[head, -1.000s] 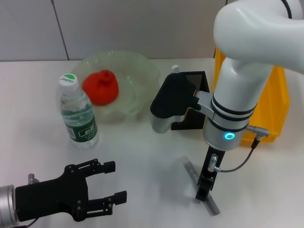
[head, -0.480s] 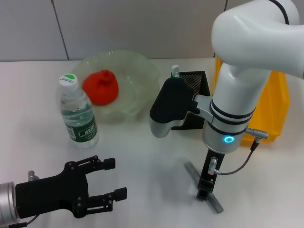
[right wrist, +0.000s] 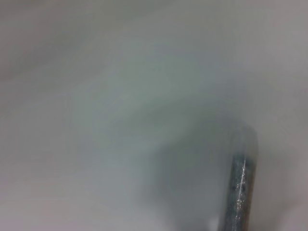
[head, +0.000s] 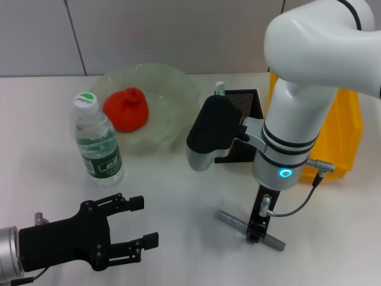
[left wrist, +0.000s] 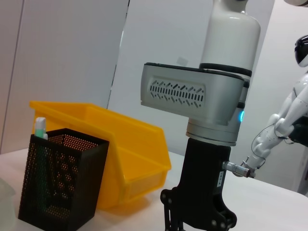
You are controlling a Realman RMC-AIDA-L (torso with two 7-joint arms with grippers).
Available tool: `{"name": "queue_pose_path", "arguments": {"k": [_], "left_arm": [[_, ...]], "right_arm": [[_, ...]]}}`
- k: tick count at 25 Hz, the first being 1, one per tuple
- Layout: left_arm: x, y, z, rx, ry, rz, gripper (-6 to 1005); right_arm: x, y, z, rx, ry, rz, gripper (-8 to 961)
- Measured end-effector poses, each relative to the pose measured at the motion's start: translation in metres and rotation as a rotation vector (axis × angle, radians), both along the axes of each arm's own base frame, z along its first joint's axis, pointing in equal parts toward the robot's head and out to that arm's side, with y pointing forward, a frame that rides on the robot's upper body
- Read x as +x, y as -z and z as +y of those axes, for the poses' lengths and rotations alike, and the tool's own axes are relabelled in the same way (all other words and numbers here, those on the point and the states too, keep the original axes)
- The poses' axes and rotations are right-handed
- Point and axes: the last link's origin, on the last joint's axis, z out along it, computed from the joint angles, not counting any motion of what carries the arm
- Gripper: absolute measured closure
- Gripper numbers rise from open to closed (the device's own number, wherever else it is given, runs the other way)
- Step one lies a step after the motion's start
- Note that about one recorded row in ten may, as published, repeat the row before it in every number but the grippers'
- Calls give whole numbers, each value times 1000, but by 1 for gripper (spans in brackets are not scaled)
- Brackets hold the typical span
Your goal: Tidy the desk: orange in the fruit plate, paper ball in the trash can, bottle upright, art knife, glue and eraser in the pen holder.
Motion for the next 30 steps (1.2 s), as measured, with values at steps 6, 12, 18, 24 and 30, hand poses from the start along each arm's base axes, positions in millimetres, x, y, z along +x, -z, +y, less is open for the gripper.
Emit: {"name": "queue_pose_path", "arguments": {"k": [6,12,18,24,30], "left_arm": [[0,-1,1,5,-2,-2,190],[1,-2,3,7,3,-1,190],[4,-2,6,7,13,-1,190],[5,-3,8,8,18,2,190],[4,-4,8,8,17,3,190]], "right_arm": [[0,0,0,-5,-6,0,697],[1,0,0,-4,-6,1,738],[1,0,1,-1,-6,6,806],[-1,0,2,4,-11,23,808],[-6,-4,5,10,1,81,814]]}}
